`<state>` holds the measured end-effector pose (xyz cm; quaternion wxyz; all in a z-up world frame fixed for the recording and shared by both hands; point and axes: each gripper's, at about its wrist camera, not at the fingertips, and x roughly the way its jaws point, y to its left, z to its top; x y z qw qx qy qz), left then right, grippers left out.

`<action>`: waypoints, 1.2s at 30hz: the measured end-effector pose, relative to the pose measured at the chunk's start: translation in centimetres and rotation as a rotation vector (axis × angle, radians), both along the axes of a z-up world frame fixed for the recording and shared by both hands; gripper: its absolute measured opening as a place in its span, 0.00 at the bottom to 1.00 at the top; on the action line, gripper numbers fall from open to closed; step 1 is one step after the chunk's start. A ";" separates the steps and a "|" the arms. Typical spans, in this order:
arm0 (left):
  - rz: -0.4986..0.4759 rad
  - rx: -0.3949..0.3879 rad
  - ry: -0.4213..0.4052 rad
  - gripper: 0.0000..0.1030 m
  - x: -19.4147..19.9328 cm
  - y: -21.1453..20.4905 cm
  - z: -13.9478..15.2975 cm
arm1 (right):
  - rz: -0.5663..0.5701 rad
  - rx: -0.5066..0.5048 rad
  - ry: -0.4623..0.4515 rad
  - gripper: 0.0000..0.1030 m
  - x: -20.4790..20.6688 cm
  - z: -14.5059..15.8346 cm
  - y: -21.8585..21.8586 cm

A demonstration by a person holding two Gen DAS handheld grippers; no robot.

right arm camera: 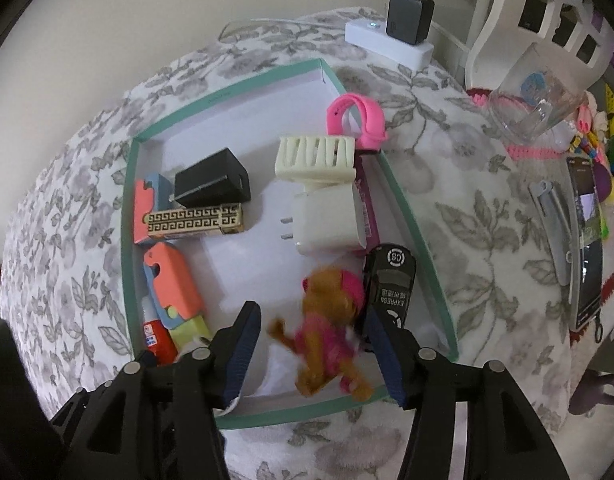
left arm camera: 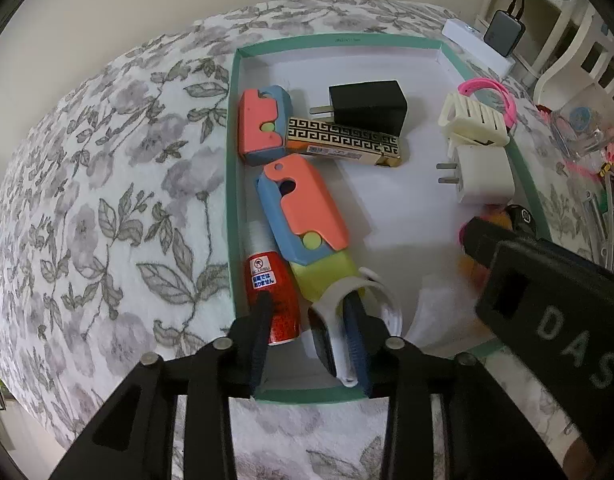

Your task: Organize rigid objects

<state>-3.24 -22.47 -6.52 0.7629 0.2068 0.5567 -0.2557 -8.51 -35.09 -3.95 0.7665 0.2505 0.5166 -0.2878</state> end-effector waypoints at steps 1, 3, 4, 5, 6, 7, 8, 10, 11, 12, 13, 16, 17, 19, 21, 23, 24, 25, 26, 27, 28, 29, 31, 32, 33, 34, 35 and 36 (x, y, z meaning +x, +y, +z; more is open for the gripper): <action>0.001 0.001 -0.001 0.38 0.0 0.0 0.1 | 0.000 -0.005 -0.005 0.58 0.0 0.2 0.0; 0.003 -0.010 0.004 0.40 0.1 0.0 0.3 | 0.000 -0.017 -0.017 0.59 -0.1 0.8 0.1; 0.006 -0.015 0.003 0.41 0.1 0.1 0.4 | -0.001 -0.024 -0.022 0.59 -0.1 1.0 0.1; 0.007 -0.019 0.001 0.44 0.2 0.1 0.6 | -0.001 -0.030 -0.029 0.59 -0.1 1.3 0.2; 0.009 -0.025 -0.001 0.47 0.2 0.2 0.8 | -0.001 -0.036 -0.037 0.59 -0.1 1.6 0.3; 0.013 -0.031 -0.002 0.48 0.3 0.3 1.0 | -0.001 -0.042 -0.045 0.59 -0.1 1.8 0.3; 0.016 -0.037 -0.003 0.49 0.3 0.4 1.2 | -0.002 -0.046 -0.051 0.59 0.0 2.0 0.5; 0.030 -0.050 0.001 0.51 0.7 0.7 1.7 | -0.003 -0.058 -0.069 0.59 -0.1 2.5 0.6; 0.038 -0.050 0.002 0.52 0.8 0.8 1.8 | -0.005 -0.061 -0.076 0.59 -0.1 2.7 0.6; 0.056 -0.047 0.003 0.53 1.1 1.2 1.9 | -0.007 -0.065 -0.085 0.59 -0.1 2.9 0.6; 0.069 -0.050 0.005 0.53 1.3 1.4 1.9 | -0.009 -0.068 -0.091 0.59 -0.2 3.0 0.5; 0.112 -0.056 0.008 0.54 2.1 2.3 2.1 | -0.012 -0.071 -0.095 0.59 -0.2 3.1 0.5; 0.128 -0.056 0.004 0.54 2.3 2.5 2.2 | -0.010 -0.070 -0.091 0.59 -0.2 3.0 0.5; 0.166 -0.058 -0.004 0.56 2.9 3.2 2.4 | 0.002 -0.071 -0.078 0.59 0.0 2.9 0.6; 0.201 -0.058 -0.006 0.62 3.5 3.8 2.5 | 0.014 -0.074 -0.068 0.60 0.2 2.6 0.9; 0.241 -0.047 -0.012 0.62 4.3 4.6 2.6 | 0.029 -0.076 -0.059 0.66 0.4 2.4 1.2; 0.258 -0.043 -0.014 0.63 4.6 4.9 2.6 | 0.035 -0.078 -0.056 0.67 0.5 2.4 1.3; 0.275 -0.041 -0.013 0.65 5.0 5.3 2.6 | 0.041 -0.082 -0.053 0.67 0.6 2.3 1.5; 0.286 -0.042 -0.010 0.70 5.2 5.6 2.6 | 0.049 -0.086 -0.050 0.67 0.8 2.3 1.6; 0.304 -0.044 -0.005 0.77 5.6 6.0 2.6 | 0.056 -0.090 -0.047 0.69 0.9 2.2 1.8; 0.328 -0.049 0.001 0.79 6.1 6.6 2.5 | 0.063 -0.095 -0.042 0.72 1.0 2.1 2.0; 0.344 -0.052 0.006 0.79 6.4 7.0 2.5 | 0.071 -0.101 -0.037 0.78 1.2 2.0 2.2; 0.368 -0.054 0.009 0.79 6.9 7.6 2.5 | 0.082 -0.109 -0.031 0.83 1.4 1.9 2.4; 0.375 -0.052 0.007 0.79 7.0 7.7 2.5 | 0.090 -0.112 -0.026 0.84 1.5 1.8 2.6; 0.379 -0.050 0.003 0.81 7.1 8.0 2.5 | 0.098 -0.113 -0.024 0.85 1.6 1.7 2.7; 0.381 -0.049 -0.001 0.84 7.2 8.1 2.5 | 0.107 -0.116 -0.021 0.86 1.8 1.6 2.9; 0.384 -0.050 -0.003 0.89 7.3 8.3 2.5 | 0.112 -0.119 -0.017 0.92 1.9 1.6 3.1; 0.389 -0.057 -0.004 0.89 7.4 8.5 2.6 | 0.118 -0.125 -0.013 1.00 2.0 1.5 3.3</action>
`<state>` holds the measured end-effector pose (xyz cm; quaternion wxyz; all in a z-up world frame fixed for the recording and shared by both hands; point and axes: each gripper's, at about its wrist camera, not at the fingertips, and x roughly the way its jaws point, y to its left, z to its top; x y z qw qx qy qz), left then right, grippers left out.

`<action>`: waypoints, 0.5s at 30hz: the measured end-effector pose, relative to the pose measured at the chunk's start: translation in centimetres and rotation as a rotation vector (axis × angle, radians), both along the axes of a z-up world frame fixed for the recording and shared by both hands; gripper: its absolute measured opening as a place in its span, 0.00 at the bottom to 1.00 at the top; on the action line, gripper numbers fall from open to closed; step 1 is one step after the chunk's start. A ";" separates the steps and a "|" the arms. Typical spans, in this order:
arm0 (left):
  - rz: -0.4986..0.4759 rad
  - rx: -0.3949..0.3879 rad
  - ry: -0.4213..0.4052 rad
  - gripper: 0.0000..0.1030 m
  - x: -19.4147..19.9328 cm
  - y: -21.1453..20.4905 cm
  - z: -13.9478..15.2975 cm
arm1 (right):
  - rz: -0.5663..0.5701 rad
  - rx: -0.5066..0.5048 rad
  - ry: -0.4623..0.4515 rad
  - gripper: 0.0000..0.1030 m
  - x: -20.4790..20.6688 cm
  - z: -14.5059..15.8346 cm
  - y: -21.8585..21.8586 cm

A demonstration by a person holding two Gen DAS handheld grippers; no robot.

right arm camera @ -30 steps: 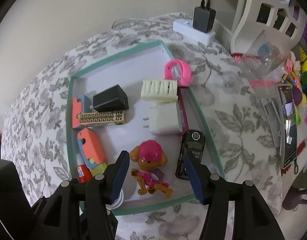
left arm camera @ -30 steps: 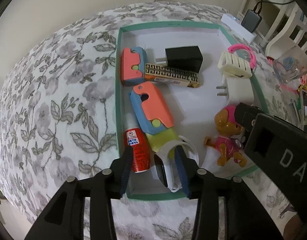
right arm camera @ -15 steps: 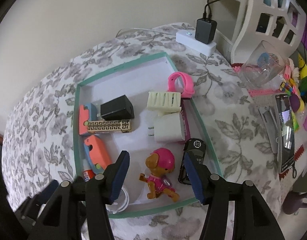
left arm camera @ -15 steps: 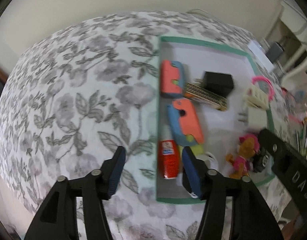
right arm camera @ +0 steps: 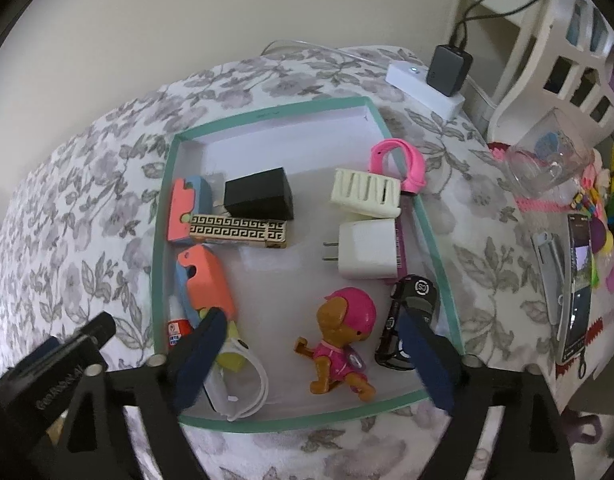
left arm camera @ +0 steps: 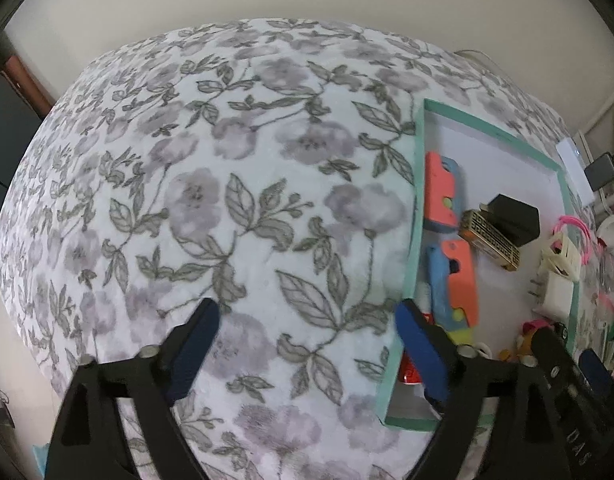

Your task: Organize rigid objects

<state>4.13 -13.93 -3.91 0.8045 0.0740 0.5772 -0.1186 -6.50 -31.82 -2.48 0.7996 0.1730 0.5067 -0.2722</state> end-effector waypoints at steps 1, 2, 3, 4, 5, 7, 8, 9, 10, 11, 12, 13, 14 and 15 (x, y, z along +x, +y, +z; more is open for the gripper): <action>0.004 -0.005 0.000 0.89 0.1 0.1 0.1 | 0.004 -0.005 0.003 1.00 0.1 -0.1 0.1; 0.009 -0.009 0.000 0.89 0.1 0.3 0.1 | 0.011 -0.011 0.005 1.00 0.2 -0.1 0.3; 0.013 -0.012 -0.002 0.89 0.2 0.5 0.2 | 0.017 -0.016 0.008 1.00 0.2 -0.1 0.4; 0.016 -0.016 -0.008 0.89 0.3 0.7 0.3 | 0.021 -0.020 0.010 1.00 0.3 -0.1 0.5; 0.018 -0.015 -0.013 0.89 0.3 0.8 0.3 | 0.025 -0.023 0.012 1.00 0.3 -0.1 0.7; 0.023 -0.011 -0.025 0.90 0.3 1.2 0.5 | 0.029 -0.027 0.015 1.00 0.4 -0.2 0.9; 0.024 -0.011 -0.027 0.90 0.4 1.4 0.6 | 0.033 -0.028 0.017 1.00 0.4 -0.2 1.0; 0.027 -0.011 -0.028 0.90 0.4 1.6 0.6 | 0.037 -0.029 0.018 1.00 0.4 -0.2 1.1; 0.028 -0.011 -0.028 0.90 0.4 1.8 0.6 | 0.040 -0.031 0.019 1.00 0.4 -0.2 1.2; 0.028 -0.011 -0.027 0.90 0.4 2.0 0.7 | 0.042 -0.033 0.020 1.00 0.4 -0.1 1.3; 0.026 -0.011 -0.026 0.90 0.4 2.2 0.7 | 0.045 -0.035 0.020 1.00 0.5 -0.1 1.4; 0.023 -0.007 -0.026 0.90 0.3 2.3 0.8 | 0.049 -0.037 0.020 1.00 0.5 0.0 1.6; 0.023 -0.003 -0.028 0.90 0.3 2.5 0.9 | 0.052 -0.038 0.018 1.00 0.5 0.0 1.8; 0.024 0.005 -0.033 0.90 0.2 2.6 1.0 | 0.054 -0.037 0.016 1.00 0.5 0.1 1.9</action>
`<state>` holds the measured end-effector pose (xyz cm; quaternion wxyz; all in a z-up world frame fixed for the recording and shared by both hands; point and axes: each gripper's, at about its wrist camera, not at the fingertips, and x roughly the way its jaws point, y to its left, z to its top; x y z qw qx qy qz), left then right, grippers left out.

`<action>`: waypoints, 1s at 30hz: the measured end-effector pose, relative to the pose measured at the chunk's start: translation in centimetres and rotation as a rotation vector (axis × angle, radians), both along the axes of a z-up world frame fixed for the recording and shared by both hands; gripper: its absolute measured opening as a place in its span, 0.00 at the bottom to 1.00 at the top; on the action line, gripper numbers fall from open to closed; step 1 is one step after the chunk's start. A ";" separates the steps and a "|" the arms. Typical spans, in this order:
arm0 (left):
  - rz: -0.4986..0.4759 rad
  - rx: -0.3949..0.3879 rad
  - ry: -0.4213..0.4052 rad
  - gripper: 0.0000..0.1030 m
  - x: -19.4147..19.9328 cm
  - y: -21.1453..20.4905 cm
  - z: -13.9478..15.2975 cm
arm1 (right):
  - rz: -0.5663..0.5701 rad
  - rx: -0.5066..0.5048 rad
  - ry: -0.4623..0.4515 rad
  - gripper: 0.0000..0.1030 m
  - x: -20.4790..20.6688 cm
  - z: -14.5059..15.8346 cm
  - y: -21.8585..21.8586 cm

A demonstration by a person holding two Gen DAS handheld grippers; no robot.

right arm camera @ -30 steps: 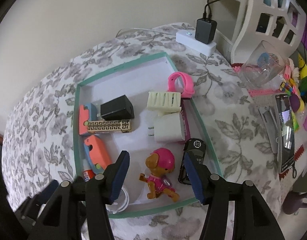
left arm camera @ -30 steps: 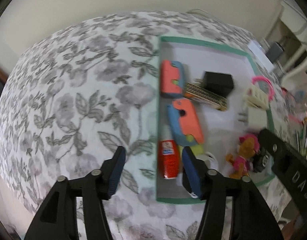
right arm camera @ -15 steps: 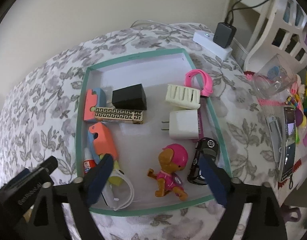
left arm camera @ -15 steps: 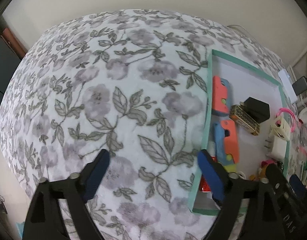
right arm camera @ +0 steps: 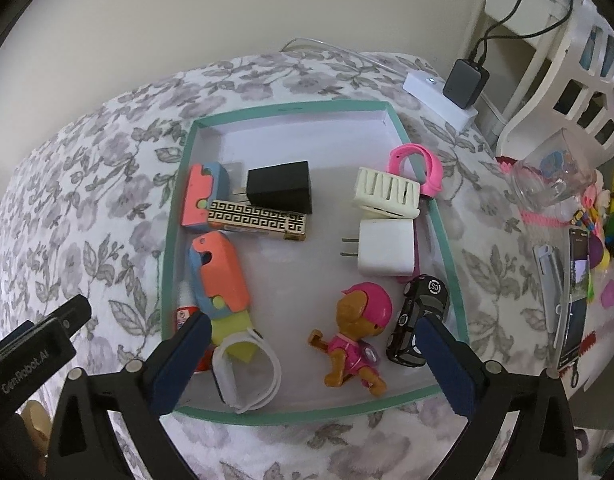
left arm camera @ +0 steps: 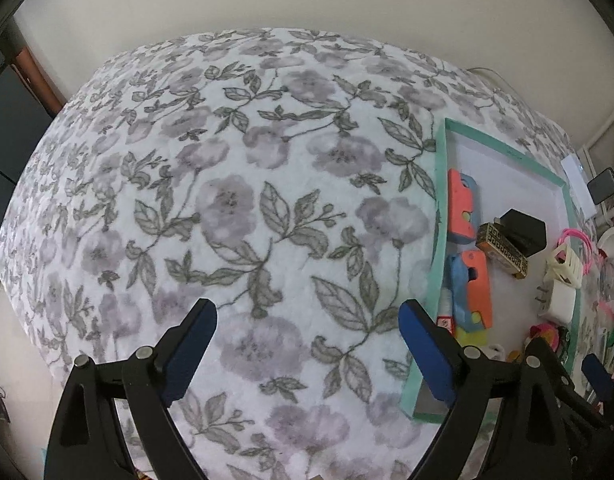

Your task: Organize rigid objects

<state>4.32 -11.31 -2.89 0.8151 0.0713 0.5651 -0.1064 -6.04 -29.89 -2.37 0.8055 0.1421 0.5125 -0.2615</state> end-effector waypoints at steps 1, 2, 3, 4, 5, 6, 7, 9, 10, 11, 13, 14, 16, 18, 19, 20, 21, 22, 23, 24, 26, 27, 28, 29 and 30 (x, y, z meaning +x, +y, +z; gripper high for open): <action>-0.001 0.016 -0.007 0.90 -0.2 0.2 0.2 | 0.004 0.002 -0.003 1.00 0.0 0.1 0.2; -0.001 0.024 -0.009 0.90 -0.2 0.3 0.3 | 0.009 0.003 -0.005 1.00 -0.1 0.2 0.4; -0.006 0.032 -0.014 0.90 -0.4 0.5 0.5 | 0.015 0.003 -0.009 1.00 -0.1 0.4 0.7; -0.007 0.033 -0.017 0.90 -0.5 0.6 0.6 | 0.018 0.002 -0.011 1.00 -0.1 0.5 0.9; -0.007 0.036 -0.019 0.90 -0.7 0.9 0.8 | 0.022 -0.001 -0.014 1.00 -0.2 0.7 1.1; -0.006 0.039 -0.021 0.90 -0.8 1.0 0.9 | 0.026 -0.002 -0.018 1.00 -0.3 0.8 1.4; -0.007 0.043 -0.027 0.90 -1.0 1.2 1.1 | 0.027 -0.001 -0.021 1.00 -0.3 0.9 1.6; -0.011 0.053 -0.039 0.90 -1.4 1.5 1.5 | 0.032 0.001 -0.028 1.00 -0.5 1.1 2.0; -0.012 0.058 -0.046 0.90 -1.6 1.7 1.7 | 0.035 0.004 -0.035 1.00 -0.6 1.3 2.2; -0.013 0.060 -0.051 0.90 -1.8 1.9 1.9 | 0.036 0.005 -0.039 1.00 -0.8 1.4 2.4; -0.011 0.055 -0.057 0.90 -2.1 2.4 2.2 | 0.038 0.008 -0.050 1.00 -1.1 1.7 2.6; -0.008 0.055 -0.059 0.90 -2.2 2.6 2.3 | 0.037 0.007 -0.054 1.00 -1.2 1.8 2.8; 0.001 0.059 -0.063 0.90 -2.4 3.2 2.6 | 0.041 0.005 -0.061 1.00 -1.4 2.1 3.0; 0.005 0.053 -0.066 0.90 -2.7 3.8 2.8 | 0.044 -0.002 -0.067 1.00 -1.6 2.4 3.3; 0.006 0.050 -0.068 0.90 -2.8 4.0 3.0 | 0.045 -0.005 -0.068 1.00 -1.7 2.5 3.4; 0.004 0.046 -0.076 0.90 -2.9 4.3 3.2 | 0.048 -0.011 -0.070 1.00 -1.8 2.6 3.6; 0.002 0.047 -0.081 0.90 -3.1 4.4 3.3 | 0.049 -0.017 -0.072 1.00 -1.9 2.7 3.8; 0.000 0.053 -0.092 0.90 -3.3 4.6 3.5 | 0.052 -0.024 -0.074 1.00 -2.0 2.9 3.9; 0.001 0.057 -0.101 0.90 -3.4 4.8 3.7 | 0.057 -0.031 -0.078 1.00 -2.1 3.1 4.1; 0.001 0.056 -0.110 0.90 -3.6 5.0 3.9 | 0.061 -0.036 -0.085 1.00 -2.2 3.3 4.3; -0.002 0.049 -0.121 0.90 -4.0 5.4 4.2 | 0.062 -0.044 -0.097 1.00 -2.3 3.8 4.6; -0.004 0.046 -0.127 0.90 -4.2 5.5 4.3 | 0.065 -0.048 -0.104 1.00 -2.4 4.0 4.8; -0.008 0.044 -0.137 0.90 -4.4 5.7 4.5 | 0.067 -0.051 -0.108 1.00 -2.5 4.1 4.9; -0.010 0.043 -0.146 0.90 -4.6 5.8 4.7 | 0.071 -0.057 -0.114 1.00 -2.7 4.3 5.1; -0.011 0.041 -0.150 0.90 -4.8 5.8 4.8 | 0.072 -0.060 -0.116 1.00 -2.7 4.4 5.2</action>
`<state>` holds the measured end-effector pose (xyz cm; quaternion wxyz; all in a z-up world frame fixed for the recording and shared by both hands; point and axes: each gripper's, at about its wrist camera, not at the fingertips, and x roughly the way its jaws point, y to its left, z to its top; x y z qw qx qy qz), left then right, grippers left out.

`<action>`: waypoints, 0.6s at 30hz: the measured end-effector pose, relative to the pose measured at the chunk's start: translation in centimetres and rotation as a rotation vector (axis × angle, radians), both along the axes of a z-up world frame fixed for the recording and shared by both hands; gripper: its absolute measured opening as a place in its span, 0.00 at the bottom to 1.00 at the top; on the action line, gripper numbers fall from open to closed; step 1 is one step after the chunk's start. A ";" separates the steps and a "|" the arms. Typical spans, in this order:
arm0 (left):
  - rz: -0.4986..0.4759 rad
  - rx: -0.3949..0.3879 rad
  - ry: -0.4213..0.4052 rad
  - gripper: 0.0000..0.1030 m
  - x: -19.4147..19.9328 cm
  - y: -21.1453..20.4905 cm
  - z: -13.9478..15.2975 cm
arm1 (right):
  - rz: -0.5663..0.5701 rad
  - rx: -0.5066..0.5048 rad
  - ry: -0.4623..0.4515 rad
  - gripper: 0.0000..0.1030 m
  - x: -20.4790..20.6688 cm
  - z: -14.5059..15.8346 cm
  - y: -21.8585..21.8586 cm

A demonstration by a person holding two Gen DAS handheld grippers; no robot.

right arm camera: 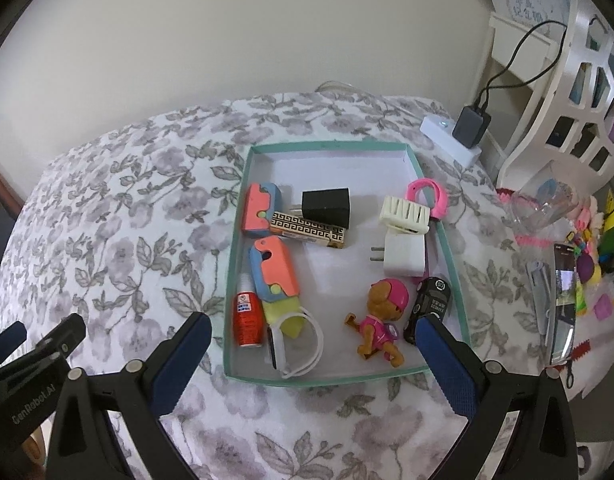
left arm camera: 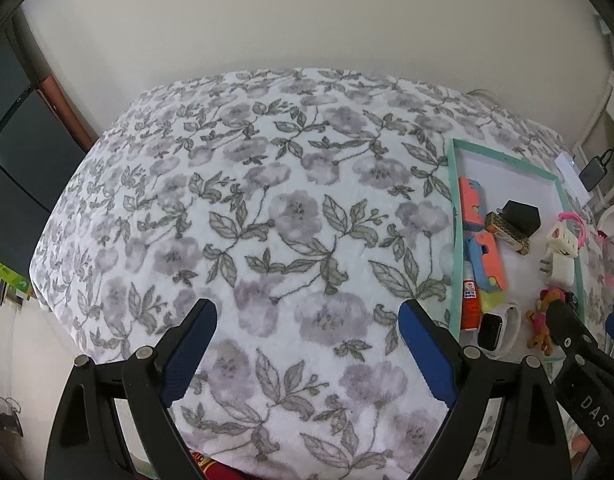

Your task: Organize rigid objects

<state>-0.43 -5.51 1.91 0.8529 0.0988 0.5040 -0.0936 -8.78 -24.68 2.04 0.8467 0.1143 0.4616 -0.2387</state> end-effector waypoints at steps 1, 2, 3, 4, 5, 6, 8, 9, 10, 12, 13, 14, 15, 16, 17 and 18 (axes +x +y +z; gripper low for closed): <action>-0.005 -0.005 -0.007 0.90 -0.2 0.1 0.2 | 0.001 -0.003 -0.003 1.00 -0.1 0.1 0.1; -0.007 -0.008 -0.013 0.90 -0.4 0.1 0.3 | 0.003 -0.006 -0.005 1.00 -0.2 0.2 0.3; -0.010 -0.010 -0.018 0.90 -0.5 0.2 0.4 | 0.004 -0.010 -0.009 1.00 -0.3 0.4 0.4; -0.011 -0.010 -0.021 0.90 -0.7 0.3 0.5 | 0.006 -0.012 -0.010 1.00 -0.4 0.4 0.5; -0.013 -0.011 -0.024 0.90 -0.8 0.3 0.5 | 0.006 -0.016 -0.012 1.00 -0.5 0.5 0.6; -0.014 -0.011 -0.027 0.90 -0.9 0.3 0.6 | 0.007 -0.018 -0.013 1.00 -0.6 0.5 0.7; -0.015 -0.012 -0.034 0.90 -1.1 0.4 0.7 | 0.008 -0.025 -0.018 1.00 -0.8 0.7 0.9; -0.017 -0.013 -0.037 0.90 -1.2 0.5 0.9 | 0.008 -0.028 -0.021 1.00 -0.9 0.8 1.0; -0.016 -0.014 -0.040 0.90 -1.2 0.5 0.9 | 0.008 -0.031 -0.025 1.00 -1.0 0.9 1.1; -0.013 -0.015 -0.044 0.90 -1.3 0.7 1.1 | 0.009 -0.034 -0.033 1.00 -1.2 1.1 1.2; -0.010 -0.018 -0.045 0.90 -1.3 0.7 1.2 | 0.008 -0.036 -0.036 1.00 -1.3 1.2 1.2; -0.008 -0.021 -0.048 0.90 -1.3 0.8 1.3 | 0.007 -0.037 -0.039 1.00 -1.4 1.3 1.3; -0.006 -0.023 -0.049 0.90 -1.3 0.9 1.4 | 0.006 -0.039 -0.042 1.00 -1.5 1.4 1.3; -0.004 -0.025 -0.052 0.90 -1.3 1.0 1.4 | 0.005 -0.040 -0.045 1.00 -1.6 1.5 1.3; -0.003 -0.027 -0.054 0.90 -1.3 1.1 1.5 | 0.005 -0.040 -0.047 1.00 -1.7 1.5 1.4; -0.001 -0.030 -0.054 0.90 -1.3 1.1 1.6 | 0.005 -0.041 -0.048 1.00 -1.8 1.5 1.4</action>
